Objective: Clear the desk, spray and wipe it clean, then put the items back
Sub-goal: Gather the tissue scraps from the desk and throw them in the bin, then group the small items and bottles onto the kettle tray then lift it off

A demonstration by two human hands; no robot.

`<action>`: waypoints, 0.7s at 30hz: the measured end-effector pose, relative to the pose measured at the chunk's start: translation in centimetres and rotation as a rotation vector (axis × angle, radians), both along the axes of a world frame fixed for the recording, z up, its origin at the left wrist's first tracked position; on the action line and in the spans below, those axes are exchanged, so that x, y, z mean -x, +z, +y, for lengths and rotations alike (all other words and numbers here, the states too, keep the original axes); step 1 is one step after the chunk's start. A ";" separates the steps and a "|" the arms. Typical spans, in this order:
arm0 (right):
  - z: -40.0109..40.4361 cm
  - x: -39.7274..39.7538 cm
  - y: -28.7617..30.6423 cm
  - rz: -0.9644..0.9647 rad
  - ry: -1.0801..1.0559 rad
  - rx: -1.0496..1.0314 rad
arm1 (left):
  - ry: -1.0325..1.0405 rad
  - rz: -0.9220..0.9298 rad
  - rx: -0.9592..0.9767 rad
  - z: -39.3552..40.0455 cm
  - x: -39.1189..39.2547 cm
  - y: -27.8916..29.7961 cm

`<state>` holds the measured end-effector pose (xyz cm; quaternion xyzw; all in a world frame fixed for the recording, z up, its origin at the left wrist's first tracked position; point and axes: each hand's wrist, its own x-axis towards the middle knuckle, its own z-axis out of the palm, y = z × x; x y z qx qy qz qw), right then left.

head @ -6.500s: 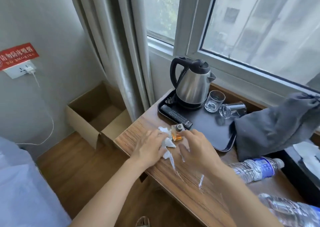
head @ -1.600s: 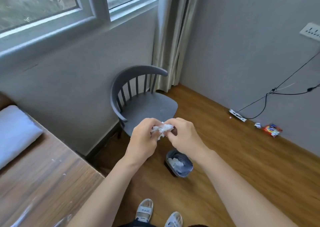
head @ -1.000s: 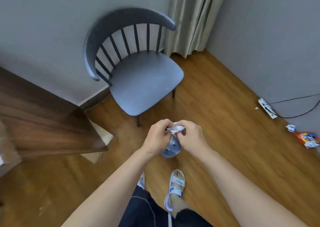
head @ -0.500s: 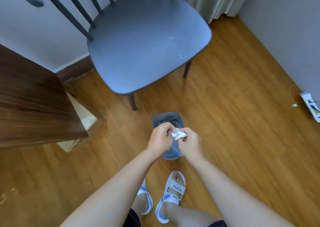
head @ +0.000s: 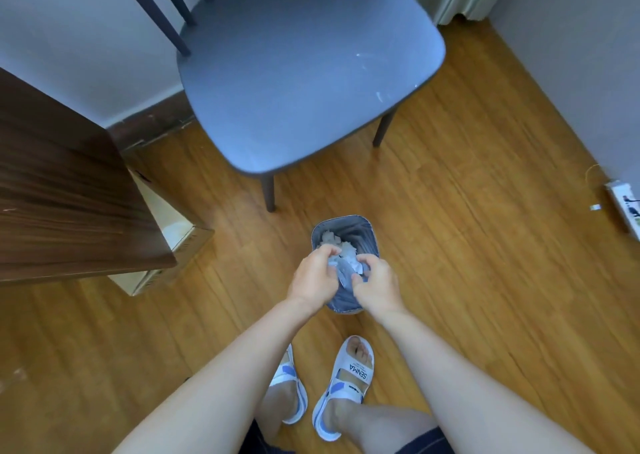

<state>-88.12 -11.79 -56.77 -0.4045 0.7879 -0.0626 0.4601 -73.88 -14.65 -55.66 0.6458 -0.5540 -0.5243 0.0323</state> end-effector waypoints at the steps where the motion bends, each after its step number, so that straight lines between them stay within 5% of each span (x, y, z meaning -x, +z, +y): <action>1: -0.1 -0.2 1.7 0.012 0.043 -0.015 | -0.020 -0.027 0.031 0.1 -0.4 1.6; 13: -3.0 -6.7 32.5 0.256 0.411 0.101 | -0.280 -0.344 0.232 -0.9 -8.9 30.8; 21: -4.2 -15.7 50.0 0.256 0.648 0.340 | -0.057 -0.468 0.417 0.8 -17.0 47.6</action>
